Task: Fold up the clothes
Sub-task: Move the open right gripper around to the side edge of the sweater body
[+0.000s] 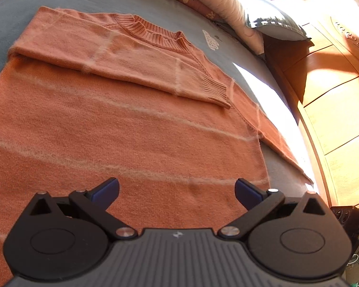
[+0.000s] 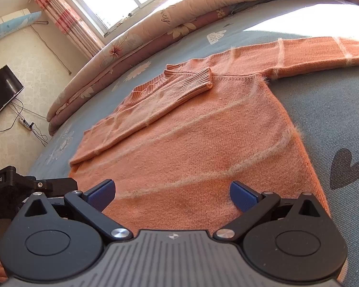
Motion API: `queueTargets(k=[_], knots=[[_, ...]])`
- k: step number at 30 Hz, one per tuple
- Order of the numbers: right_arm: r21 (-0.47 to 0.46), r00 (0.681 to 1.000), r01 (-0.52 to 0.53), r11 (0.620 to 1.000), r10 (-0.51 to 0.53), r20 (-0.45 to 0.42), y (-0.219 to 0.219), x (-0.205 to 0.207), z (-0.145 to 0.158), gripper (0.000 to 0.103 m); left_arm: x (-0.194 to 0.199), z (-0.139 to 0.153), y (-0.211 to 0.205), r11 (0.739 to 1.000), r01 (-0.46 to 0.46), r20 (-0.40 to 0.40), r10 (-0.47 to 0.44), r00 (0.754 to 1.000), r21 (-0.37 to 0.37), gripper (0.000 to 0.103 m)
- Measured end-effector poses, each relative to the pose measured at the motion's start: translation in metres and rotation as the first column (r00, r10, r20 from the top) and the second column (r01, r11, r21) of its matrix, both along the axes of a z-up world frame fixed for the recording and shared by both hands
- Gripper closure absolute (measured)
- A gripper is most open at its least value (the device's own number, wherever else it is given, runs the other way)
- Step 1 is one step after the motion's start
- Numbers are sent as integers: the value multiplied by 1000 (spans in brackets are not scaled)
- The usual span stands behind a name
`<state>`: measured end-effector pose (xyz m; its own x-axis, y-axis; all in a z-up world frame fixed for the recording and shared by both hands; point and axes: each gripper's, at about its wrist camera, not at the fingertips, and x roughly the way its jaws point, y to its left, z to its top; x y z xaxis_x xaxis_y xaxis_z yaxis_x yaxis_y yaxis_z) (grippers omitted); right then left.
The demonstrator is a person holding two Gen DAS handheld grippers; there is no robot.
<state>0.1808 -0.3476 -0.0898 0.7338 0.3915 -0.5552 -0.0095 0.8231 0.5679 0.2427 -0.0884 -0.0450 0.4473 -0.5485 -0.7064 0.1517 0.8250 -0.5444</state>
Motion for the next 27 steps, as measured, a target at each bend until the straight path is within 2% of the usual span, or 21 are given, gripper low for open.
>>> queueTargets(k=[3,9,16,18,22,24,27], knots=[[21,1000,17,1000,-17,-6,-4,0,1,0,0,-5,-19,999,47,-3,-47,999,-2,1],[72,999,48,996,-47,-18,-13,-2,2,0,-10,-17,-31,996,88,-28,-87,996,17,1],[108,998,58,992,-59,5,-23,-7,9,0,-50,-4,-28,981,180,0,-180,984,-71,1],[116,998,67,991,-68,5,-25,-7,10,0,-58,-8,-33,973,209,-12,-211,977,-94,1],[123,997,68,990,-64,-31,-26,-3,4,0,-70,-23,-42,966,245,-70,-251,965,-87,1],[114,997,63,991,-59,-40,-24,-2,2,0,-73,-22,-42,966,245,-74,-251,965,-80,1],[106,998,57,993,-53,-42,-22,-2,1,0,-73,-4,-32,975,213,-51,-216,975,-58,1]])
